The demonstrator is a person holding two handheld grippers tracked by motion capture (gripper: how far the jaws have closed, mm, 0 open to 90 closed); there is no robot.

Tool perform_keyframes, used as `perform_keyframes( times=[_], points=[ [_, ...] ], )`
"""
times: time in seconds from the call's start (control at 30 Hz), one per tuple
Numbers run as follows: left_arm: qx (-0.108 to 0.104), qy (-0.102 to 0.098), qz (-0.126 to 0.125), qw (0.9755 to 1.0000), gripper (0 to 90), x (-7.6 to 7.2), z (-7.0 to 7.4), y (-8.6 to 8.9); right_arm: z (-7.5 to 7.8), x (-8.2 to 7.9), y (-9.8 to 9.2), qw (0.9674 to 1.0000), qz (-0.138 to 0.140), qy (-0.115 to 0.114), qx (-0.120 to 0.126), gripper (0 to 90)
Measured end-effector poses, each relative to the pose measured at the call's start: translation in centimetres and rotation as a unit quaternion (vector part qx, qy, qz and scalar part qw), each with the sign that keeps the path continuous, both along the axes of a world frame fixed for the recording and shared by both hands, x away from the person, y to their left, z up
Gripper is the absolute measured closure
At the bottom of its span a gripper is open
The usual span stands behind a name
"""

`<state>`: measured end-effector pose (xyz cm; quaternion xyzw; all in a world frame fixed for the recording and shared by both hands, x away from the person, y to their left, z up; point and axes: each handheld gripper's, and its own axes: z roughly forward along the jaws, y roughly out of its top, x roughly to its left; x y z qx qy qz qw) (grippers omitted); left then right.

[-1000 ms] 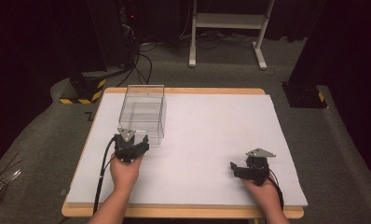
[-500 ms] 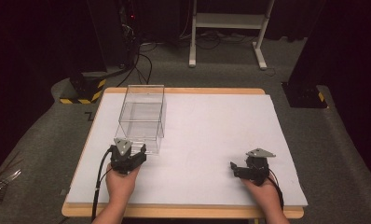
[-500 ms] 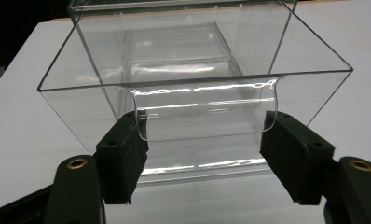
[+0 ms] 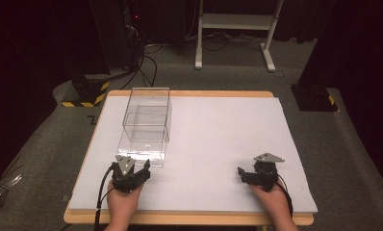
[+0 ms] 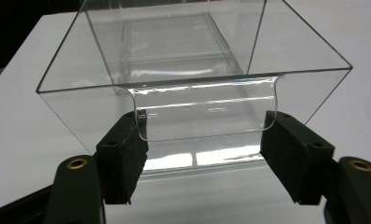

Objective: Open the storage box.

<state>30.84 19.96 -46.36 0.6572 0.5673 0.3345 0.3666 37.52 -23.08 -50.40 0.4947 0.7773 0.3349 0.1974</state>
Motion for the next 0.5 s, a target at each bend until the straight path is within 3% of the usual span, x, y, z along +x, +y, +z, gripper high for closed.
perform_keyframes(
  times=[0.5],
  points=[
    [-0.001, -0.013, 0.004, 0.9999, 32.7, -2.1, -0.3, -0.3, 0.0, 0.0, 0.0, 1.0000, 0.000, 0.001, 0.001, 15.0]
  ],
)
